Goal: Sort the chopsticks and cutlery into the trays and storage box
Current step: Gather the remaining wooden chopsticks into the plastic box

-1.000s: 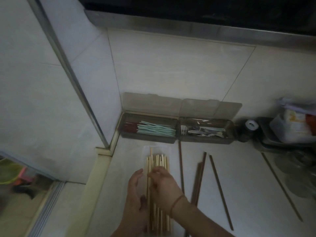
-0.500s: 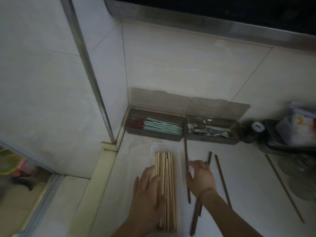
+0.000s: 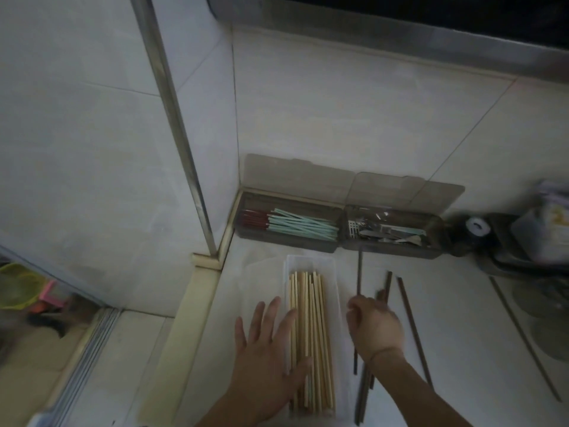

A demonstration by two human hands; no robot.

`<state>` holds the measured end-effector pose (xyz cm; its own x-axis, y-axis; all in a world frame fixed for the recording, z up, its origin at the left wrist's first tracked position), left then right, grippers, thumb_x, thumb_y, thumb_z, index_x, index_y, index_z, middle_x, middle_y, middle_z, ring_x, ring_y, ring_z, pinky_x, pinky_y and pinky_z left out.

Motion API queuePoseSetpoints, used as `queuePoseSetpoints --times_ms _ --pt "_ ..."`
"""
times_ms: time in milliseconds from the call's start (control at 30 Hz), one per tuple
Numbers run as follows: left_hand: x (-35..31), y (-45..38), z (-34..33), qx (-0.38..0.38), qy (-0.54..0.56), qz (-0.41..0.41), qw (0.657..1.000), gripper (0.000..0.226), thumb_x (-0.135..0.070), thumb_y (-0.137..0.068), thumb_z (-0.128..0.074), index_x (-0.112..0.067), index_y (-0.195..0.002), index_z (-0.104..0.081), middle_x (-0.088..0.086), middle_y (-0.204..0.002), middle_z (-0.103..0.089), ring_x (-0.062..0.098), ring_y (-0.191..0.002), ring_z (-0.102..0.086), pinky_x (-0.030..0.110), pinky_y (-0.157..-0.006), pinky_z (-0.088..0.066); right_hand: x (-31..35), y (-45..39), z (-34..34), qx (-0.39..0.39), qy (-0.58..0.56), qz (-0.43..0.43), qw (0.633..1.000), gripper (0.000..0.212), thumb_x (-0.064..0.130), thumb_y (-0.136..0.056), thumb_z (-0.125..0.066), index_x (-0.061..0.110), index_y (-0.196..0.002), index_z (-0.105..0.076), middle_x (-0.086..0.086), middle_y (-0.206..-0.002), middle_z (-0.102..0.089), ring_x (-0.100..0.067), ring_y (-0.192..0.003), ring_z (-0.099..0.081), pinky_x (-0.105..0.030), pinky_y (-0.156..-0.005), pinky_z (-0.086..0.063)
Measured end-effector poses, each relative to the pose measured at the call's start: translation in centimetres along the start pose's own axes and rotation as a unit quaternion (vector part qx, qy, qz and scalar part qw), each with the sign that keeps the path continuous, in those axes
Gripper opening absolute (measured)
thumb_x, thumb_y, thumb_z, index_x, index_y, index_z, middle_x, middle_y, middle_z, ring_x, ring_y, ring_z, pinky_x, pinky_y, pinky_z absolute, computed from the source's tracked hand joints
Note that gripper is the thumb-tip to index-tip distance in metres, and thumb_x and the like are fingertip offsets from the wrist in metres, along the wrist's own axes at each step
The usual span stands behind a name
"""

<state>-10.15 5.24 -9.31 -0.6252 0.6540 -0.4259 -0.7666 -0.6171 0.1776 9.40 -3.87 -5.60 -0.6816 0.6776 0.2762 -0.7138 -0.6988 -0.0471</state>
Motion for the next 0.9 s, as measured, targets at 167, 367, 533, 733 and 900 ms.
queuePoseSetpoints --times_ms 167,367,533,733,900 --pt "-0.1 -0.2 -1.3 -0.006 0.063 -0.01 0.998 0.075 -0.079 -0.084 -0.003 -0.046 -0.151 0.0 -0.019 -0.157 0.025 0.01 -0.145 0.026 0.049 -0.12 0.007 2.7 3.3 4.0 -0.132 -0.16 0.099 0.973 0.018 0.022 -0.083 -0.055 0.024 -0.086 -0.072 0.02 -0.075 -0.058 -0.007 -0.07 -0.055 -0.021 -0.066 -0.042" --pt "0.2 -0.4 -2.6 -0.057 0.118 -0.018 0.991 0.066 -0.072 -0.091 -0.002 -0.046 -0.151 -0.009 -0.012 -0.163 0.004 0.011 -0.149 0.011 0.049 -0.118 -0.006 5.5 5.3 -1.0 -0.028 0.026 0.183 0.982 0.016 0.034 -0.074 -0.053 0.03 -0.076 -0.068 0.011 -0.062 -0.064 -0.015 -0.083 -0.062 -0.046 -0.096 -0.04" --pt "-0.1 -0.5 -2.7 -0.08 0.144 -0.02 0.986 0.057 -0.057 -0.094 -0.025 -0.045 -0.149 -0.016 -0.01 -0.162 -0.004 0.011 -0.149 0.004 0.049 -0.116 -0.015 5.5 5.3 -2.5 0.07 0.148 0.215 0.963 0.028 0.045 -0.071 -0.041 0.032 -0.072 -0.066 0.012 -0.056 -0.061 -0.016 -0.079 -0.064 -0.064 -0.099 -0.031" --pt "-0.1 -0.4 -2.5 -0.087 0.155 -0.029 0.984 0.056 -0.059 -0.093 -0.024 -0.054 -0.147 -0.009 -0.016 -0.161 -0.001 0.011 -0.149 0.003 0.046 -0.116 -0.013 1.5 4.8 0.4 -0.071 -0.127 0.212 0.966 0.015 0.025 -0.088 -0.053 0.027 -0.094 -0.067 0.012 -0.096 -0.067 -0.01 -0.107 -0.058 -0.037 -0.105 -0.038" --pt "-0.1 -0.3 -2.6 -0.087 0.163 -0.028 0.982 0.055 -0.06 -0.094 -0.02 -0.055 -0.147 -0.011 -0.024 -0.159 0.005 0.005 -0.147 0.01 0.044 -0.116 -0.009 -10.3 3.0 0.6 -0.042 -0.045 -0.163 0.985 0.037 0.03 -0.088 -0.055 0.018 -0.123 -0.058 -0.006 -0.121 -0.059 -0.03 -0.112 -0.051 -0.035 -0.091 -0.046"
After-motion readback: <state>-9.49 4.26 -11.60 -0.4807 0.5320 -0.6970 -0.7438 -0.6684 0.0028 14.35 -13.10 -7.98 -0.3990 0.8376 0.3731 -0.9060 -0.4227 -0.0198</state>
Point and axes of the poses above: each hand's wrist, its own y-axis away from the middle knuckle, its own z-axis out of the back of the hand, x = y × z, the point moved 5 cm from there along -y, towards the middle knuckle
